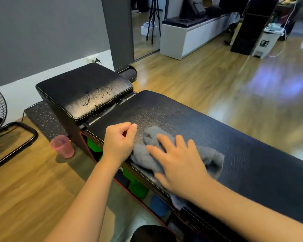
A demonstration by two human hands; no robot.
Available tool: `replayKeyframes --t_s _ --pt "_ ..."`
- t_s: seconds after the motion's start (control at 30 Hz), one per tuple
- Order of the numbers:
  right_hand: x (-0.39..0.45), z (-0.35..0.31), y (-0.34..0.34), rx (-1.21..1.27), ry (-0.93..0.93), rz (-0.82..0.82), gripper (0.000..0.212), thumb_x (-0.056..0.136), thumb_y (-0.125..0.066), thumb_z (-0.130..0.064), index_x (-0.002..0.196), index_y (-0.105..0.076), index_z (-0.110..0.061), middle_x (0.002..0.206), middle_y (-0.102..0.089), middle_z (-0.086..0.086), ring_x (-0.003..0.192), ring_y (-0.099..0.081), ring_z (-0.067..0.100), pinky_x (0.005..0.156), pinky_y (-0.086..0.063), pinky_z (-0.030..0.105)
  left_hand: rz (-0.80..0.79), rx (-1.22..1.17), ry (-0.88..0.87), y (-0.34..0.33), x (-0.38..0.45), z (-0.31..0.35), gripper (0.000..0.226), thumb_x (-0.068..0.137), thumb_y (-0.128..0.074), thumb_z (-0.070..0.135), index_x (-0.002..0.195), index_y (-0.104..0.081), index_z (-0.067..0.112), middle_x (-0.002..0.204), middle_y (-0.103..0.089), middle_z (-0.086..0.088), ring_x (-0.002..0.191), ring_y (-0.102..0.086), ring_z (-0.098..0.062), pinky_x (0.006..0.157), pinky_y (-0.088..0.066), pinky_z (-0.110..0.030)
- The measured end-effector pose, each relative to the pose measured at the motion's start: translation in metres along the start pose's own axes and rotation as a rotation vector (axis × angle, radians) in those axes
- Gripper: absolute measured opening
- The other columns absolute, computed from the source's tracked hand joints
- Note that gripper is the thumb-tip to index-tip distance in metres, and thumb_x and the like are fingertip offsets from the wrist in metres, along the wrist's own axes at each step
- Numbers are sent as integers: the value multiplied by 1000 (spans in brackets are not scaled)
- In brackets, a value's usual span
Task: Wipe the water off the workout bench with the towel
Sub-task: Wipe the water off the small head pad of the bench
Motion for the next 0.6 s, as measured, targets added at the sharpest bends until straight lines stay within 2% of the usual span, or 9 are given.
replayKeyframes --t_s 0.13,0.27,0.37,0.47,0.6 --pt "-10 -10 3 66 29 -19 63 69 -57 -57 127 -52 -33 131 -53 4 86 -49 33 65 -41 43 -25 -27 0 5 10 -6 46 91 -50 24 53 -24 23 51 -21 7 49 -23 -7 51 -20 -28" --pt "20 9 -10 67 -19 5 61 72 -54 -57 129 -51 -35 128 -54 1 87 -48 30 64 -37 38 -41 -71 82 8 16 -14 47 90 -50 19 53 -24 12 53 -23 -9 52 -23 -9 53 -21 -37" --pt "61 34 -25 31 -152 10 58 77 -57 -57 130 -50 -35 130 -51 2 98 -48 34 71 -40 42 -70 11 88 3 12 -17 47 89 -51 22 52 -24 20 50 -23 6 50 -22 -9 52 -20 -33" --pt "106 69 -40 35 -310 5 56 84 -56 -58 132 -47 -33 131 -47 4 107 -47 36 77 -41 46 -107 113 73 0 8 -17 50 89 -53 25 49 -22 22 46 -28 3 46 -26 -12 50 -20 -30" --pt "142 99 -54 41 -453 17 53 84 -57 -57 130 -49 -31 128 -47 5 109 -46 37 82 -42 48 -102 93 63 4 10 -18 49 87 -52 23 49 -21 22 46 -26 3 46 -25 -11 49 -19 -27"
Point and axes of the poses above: each hand's wrist, its own x-axis towards the middle knuckle, its own y-axis out of the back of the hand, z = x × y, the point moved 2 cm from there along x, towards the middle knuckle
